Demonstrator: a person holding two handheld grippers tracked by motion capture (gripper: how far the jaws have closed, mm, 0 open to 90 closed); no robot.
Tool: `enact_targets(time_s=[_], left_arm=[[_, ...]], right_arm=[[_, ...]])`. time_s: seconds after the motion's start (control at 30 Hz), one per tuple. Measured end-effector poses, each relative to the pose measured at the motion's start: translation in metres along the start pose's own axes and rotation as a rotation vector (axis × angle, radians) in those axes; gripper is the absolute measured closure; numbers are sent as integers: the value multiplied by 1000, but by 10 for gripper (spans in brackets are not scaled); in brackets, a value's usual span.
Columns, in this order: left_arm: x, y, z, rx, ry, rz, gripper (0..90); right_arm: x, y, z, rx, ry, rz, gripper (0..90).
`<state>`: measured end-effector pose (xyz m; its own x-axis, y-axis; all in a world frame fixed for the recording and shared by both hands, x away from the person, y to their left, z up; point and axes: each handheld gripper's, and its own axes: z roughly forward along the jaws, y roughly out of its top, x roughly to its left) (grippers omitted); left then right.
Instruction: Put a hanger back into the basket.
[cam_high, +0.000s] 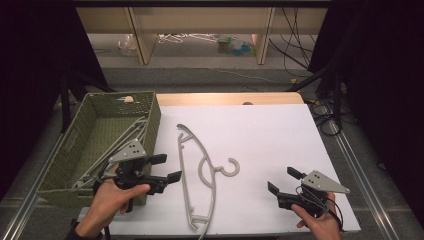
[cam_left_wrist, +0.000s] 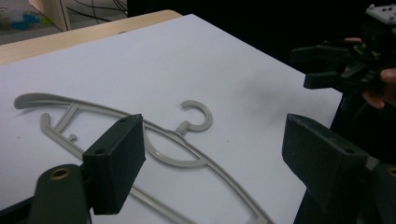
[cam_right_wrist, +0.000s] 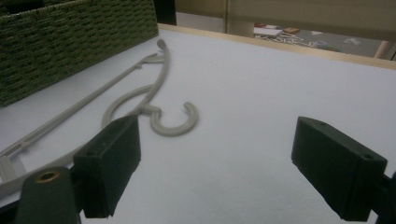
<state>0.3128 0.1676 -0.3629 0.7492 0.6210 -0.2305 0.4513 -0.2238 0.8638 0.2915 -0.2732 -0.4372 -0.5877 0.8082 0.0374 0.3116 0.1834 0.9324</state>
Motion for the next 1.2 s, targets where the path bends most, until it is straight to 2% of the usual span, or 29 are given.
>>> enact_targets(time_s=[0.27,0.37,0.5,0.57,0.63,0.77,0.87,0.9,0.93,0.97,1.0,1.03,1.07,1.1,1.13,1.17,1.2], left_arm=[[-11,-16,21,49,-18,14,184],[-15,-20,27,64,-22,10,183],[-20,-25,38,87,-19,31,173],[-22,-26,42,88,-23,28,173],[-26,-28,52,112,-25,42,173],[-29,-32,68,150,-20,52,173],[-30,-35,84,215,-29,60,176],[-32,-37,92,244,-26,81,184],[-32,-37,92,244,-26,81,193],[-32,-39,99,282,-18,105,193],[-33,-41,114,343,-9,128,214],[-32,-42,119,372,-10,135,226],[-32,-43,126,415,-6,146,229],[-31,-44,130,468,3,183,229],[-34,-46,137,458,18,164,234],[-32,-46,140,497,8,198,249],[-37,-50,146,480,19,144,272]], right_arm=[[2,1,-1,10,-4,-2,167],[3,2,-1,11,2,-3,167],[3,2,-1,9,4,-5,167],[3,1,0,3,8,-5,167],[4,1,-1,22,13,21,167],[5,2,-1,20,9,19,167],[7,2,-1,23,11,13,167],[7,3,-2,36,1,6,167],[7,3,-2,36,1,6,167],[7,3,-4,56,1,4,167],[7,3,-4,52,0,1,167],[7,2,-1,21,8,10,167],[7,2,-1,21,9,12,167],[7,2,-1,17,11,14,167],[7,2,-1,16,11,14,167],[7,2,-1,16,12,14,167],[7,2,-1,18,6,14,167]])
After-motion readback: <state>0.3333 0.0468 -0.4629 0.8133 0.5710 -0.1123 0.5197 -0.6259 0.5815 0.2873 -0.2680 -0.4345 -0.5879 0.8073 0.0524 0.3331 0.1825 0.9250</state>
